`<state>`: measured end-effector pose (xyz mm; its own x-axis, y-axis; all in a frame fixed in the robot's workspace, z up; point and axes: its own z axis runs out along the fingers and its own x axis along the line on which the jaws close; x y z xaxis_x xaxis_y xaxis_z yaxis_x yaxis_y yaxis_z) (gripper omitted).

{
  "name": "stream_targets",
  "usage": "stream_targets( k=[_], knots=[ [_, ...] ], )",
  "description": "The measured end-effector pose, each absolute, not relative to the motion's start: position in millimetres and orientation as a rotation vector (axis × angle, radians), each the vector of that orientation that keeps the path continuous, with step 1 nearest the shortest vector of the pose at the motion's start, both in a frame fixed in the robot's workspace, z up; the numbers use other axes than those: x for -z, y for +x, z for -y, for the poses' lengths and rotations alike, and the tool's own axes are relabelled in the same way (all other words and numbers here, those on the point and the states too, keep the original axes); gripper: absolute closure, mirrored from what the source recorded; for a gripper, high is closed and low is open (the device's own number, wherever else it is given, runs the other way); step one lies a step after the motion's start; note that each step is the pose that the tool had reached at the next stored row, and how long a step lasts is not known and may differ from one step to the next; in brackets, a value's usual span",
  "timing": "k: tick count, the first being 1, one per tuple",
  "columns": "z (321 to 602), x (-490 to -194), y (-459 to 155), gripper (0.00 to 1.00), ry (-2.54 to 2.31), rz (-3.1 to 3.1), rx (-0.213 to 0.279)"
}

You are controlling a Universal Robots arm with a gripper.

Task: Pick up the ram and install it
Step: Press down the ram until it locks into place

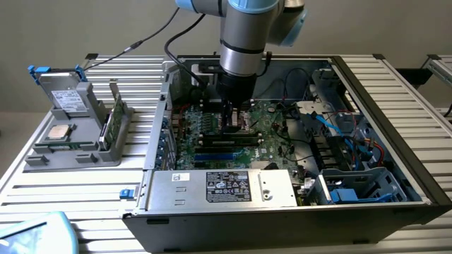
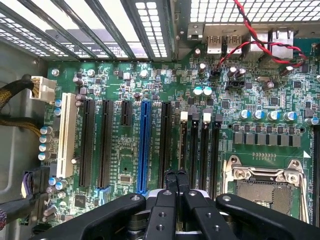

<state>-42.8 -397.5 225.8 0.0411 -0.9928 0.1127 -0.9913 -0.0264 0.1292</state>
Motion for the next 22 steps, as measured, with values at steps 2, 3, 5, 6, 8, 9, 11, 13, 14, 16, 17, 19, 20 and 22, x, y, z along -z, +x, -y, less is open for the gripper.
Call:
stream_targets(
  k=[2,3,5,6,8,9,11,13,14,16,17,19,20,22],
  knots=[
    [397.2,-225.5,-42.8,0.90,2.134,2.063,0.012],
    [397.0,-225.3,-42.9,0.90,2.133,2.062,0.010],
    [396.5,-224.6,-42.9,0.90,2.132,2.062,0.009],
    [396.3,-224.5,-42.9,0.90,2.132,2.062,0.008],
    [396.0,-224.3,-42.9,0.90,2.130,2.060,0.005],
    [395.8,-224.0,-42.9,0.90,2.130,2.060,0.004],
    [395.3,-223.7,-42.9,0.90,2.128,2.059,0.001],
    [394.9,-223.6,-42.9,0.90,2.127,2.058,-0.001],
    [394.6,-223.6,-42.9,0.90,2.126,2.057,-0.002],
    [394.3,-223.4,-42.9,0.90,2.126,2.057,-0.002],
    [394.2,-223.4,-42.9,0.90,2.126,2.057,-0.002],
    [394.1,-223.9,-42.8,0.90,2.126,2.058,-0.002],
    [394.0,-224.7,-42.8,0.90,2.127,2.058,-0.002],
    [394.0,-229.9,-42.8,0.90,2.126,2.057,0.000]
  ],
)
